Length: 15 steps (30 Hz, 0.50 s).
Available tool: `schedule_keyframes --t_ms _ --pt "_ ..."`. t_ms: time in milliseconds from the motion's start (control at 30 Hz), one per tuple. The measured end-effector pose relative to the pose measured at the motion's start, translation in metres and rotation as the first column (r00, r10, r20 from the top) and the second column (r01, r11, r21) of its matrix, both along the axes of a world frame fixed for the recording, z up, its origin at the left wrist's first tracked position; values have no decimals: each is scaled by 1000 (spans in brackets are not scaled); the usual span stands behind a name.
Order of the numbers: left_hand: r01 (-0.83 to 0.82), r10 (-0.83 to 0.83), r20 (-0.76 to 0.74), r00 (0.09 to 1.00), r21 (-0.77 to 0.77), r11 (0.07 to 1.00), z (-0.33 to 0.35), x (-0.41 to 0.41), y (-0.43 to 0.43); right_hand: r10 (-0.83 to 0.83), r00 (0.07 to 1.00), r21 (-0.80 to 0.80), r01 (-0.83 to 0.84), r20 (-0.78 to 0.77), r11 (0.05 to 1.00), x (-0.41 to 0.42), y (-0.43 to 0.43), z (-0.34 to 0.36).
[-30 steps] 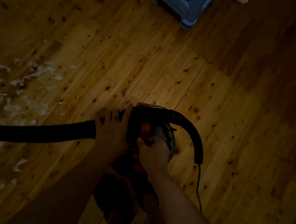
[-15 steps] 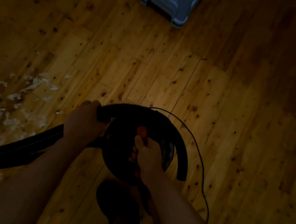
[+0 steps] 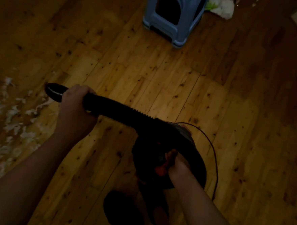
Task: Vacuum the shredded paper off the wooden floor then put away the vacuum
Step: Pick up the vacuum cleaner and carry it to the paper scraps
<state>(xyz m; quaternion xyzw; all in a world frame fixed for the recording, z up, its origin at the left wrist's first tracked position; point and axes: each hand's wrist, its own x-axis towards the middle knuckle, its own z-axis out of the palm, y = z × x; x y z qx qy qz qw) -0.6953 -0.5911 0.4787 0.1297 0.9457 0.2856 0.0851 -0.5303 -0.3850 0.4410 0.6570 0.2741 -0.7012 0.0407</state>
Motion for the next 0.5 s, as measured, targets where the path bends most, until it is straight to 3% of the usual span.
schedule_keyframes --t_ms 100,233,367,433,467,500 --pt "28 -28 -1 1000 22 999 9 3 -15 -36 999 -8 36 0 999 9 13 -3" --pt "-23 11 112 994 113 993 15 11 -34 171 981 11 -172 86 985 27 15 -26" --pt "-324 276 241 930 191 927 -9 -31 -95 352 932 329 -360 87 873 32 16 -18" --pt "-294 291 169 942 -11 956 -54 -69 -167 391 917 346 -394 82 851 36 23 -7" --pt "-208 214 115 970 -62 976 -55 -84 -183 385 919 338 -390 83 857 42 27 -8" --pt "-23 28 79 996 -70 997 -44 -84 -179 388 917 324 -395 88 860 46 32 -9"
